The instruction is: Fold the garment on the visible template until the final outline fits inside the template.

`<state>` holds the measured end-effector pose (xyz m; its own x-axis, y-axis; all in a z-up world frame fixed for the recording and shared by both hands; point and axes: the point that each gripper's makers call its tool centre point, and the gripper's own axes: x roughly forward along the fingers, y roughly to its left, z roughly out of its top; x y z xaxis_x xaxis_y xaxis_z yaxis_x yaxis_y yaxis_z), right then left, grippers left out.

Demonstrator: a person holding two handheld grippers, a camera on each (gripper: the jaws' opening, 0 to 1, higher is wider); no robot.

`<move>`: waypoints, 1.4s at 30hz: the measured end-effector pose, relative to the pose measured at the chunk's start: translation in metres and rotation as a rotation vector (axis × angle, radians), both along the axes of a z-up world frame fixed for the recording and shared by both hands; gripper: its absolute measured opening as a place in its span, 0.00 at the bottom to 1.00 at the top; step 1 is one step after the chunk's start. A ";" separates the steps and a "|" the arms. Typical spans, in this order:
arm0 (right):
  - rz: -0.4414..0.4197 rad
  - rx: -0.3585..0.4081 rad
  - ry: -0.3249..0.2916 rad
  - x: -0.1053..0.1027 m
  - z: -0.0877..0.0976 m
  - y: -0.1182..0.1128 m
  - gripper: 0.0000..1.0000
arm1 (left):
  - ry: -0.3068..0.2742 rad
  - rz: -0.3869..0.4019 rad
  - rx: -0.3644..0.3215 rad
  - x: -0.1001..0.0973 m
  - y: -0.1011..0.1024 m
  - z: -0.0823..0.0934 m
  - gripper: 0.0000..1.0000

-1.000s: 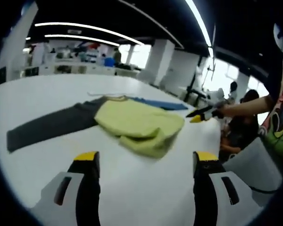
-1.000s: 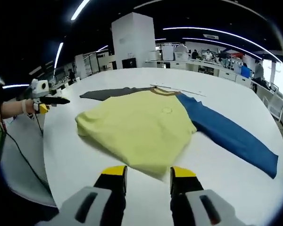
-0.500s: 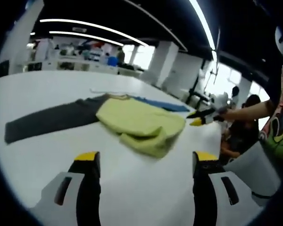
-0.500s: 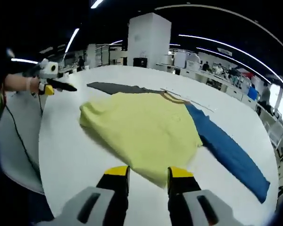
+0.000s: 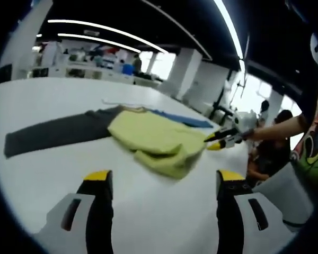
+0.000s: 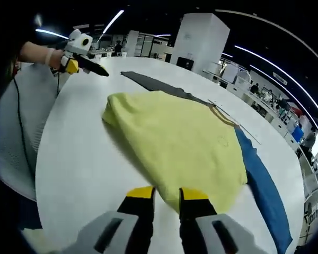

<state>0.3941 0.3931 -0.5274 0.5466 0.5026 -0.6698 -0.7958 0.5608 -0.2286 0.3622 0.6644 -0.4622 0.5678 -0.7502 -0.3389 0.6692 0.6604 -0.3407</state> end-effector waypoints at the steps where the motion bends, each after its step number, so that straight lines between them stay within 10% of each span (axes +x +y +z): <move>1: 0.001 -0.002 0.009 0.000 -0.002 0.001 0.11 | 0.003 0.001 0.000 -0.001 0.000 -0.001 0.76; 11: 0.034 -0.046 -0.012 0.005 -0.008 0.006 0.00 | 0.008 0.013 -0.013 0.001 0.003 -0.002 0.76; 20: 0.025 -0.002 -0.007 0.023 0.033 0.008 0.00 | 0.013 0.012 -0.021 0.001 0.002 -0.006 0.75; 33: 0.122 -0.002 -0.022 0.110 0.104 0.050 0.00 | 0.011 0.005 -0.035 0.003 -0.001 -0.004 0.75; 42: 0.202 -0.060 0.075 0.167 0.083 0.070 0.00 | 0.022 0.020 -0.038 0.005 0.003 -0.008 0.73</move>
